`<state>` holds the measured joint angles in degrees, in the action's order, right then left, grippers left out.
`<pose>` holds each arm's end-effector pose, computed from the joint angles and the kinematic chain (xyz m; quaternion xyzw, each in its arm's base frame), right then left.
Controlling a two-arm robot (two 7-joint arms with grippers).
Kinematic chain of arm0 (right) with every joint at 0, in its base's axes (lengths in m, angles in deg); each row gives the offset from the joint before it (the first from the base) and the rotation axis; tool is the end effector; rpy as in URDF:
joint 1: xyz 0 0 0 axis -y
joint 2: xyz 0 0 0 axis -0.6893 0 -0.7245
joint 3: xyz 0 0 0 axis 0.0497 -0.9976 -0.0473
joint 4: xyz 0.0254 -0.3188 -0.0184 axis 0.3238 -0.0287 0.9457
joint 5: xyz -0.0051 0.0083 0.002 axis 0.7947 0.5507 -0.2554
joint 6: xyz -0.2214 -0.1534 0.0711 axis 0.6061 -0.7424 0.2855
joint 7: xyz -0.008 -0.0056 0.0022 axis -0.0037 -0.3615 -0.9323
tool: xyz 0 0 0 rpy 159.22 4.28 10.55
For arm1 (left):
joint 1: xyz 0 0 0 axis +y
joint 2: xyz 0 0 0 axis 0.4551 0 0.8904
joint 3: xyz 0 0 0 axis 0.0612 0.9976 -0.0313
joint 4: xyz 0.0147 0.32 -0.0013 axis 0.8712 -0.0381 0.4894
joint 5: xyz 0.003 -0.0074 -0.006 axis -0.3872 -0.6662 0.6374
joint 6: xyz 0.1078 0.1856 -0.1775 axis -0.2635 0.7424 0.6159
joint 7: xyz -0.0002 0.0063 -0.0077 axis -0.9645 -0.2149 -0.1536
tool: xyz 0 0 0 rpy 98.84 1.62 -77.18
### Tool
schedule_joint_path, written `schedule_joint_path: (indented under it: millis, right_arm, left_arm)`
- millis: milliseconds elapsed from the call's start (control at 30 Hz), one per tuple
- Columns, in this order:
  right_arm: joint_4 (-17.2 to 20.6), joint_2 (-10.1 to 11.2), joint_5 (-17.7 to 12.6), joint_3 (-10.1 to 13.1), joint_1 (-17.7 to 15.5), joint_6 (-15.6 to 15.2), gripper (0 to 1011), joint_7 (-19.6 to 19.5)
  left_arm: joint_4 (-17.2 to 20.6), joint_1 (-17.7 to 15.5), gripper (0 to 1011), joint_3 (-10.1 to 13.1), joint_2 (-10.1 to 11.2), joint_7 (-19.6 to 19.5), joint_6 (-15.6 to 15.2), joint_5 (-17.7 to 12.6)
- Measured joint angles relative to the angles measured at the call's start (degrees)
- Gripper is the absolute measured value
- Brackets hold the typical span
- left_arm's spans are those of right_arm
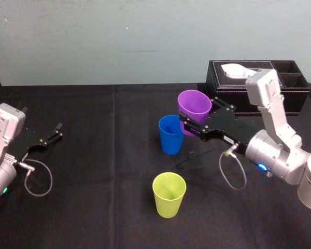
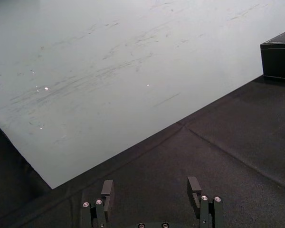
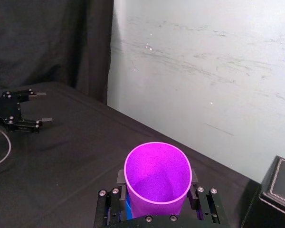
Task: Stack the three plastic cups sequentially using one hand.
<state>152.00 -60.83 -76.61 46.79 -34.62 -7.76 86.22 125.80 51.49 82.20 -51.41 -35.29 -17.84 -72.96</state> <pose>0.3451 -0.0511 -0.2665 -0.0780 -0.0659 -0.4314 0.8964 0.3344 0.1078 -0.3208 0.1415 -0.1325 0.5800 0.7912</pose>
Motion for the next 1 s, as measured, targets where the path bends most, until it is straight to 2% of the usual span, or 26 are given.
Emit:
schedule_joint_path:
  millis: [533,1000]
  right_arm:
    - [-4.41,-3.49,2.97,-2.94,4.65,-1.36,729,-0.83]
    - [-6.1,-4.68,3.61,-3.39,5.94,-1.73,729,-0.67]
  left_arm:
    - [0.0,0.0,1010,0.0,0.0,0.0,0.0,0.0]
    - [0.0,0.0,1010,0.0,0.0,0.0,0.0,0.0]
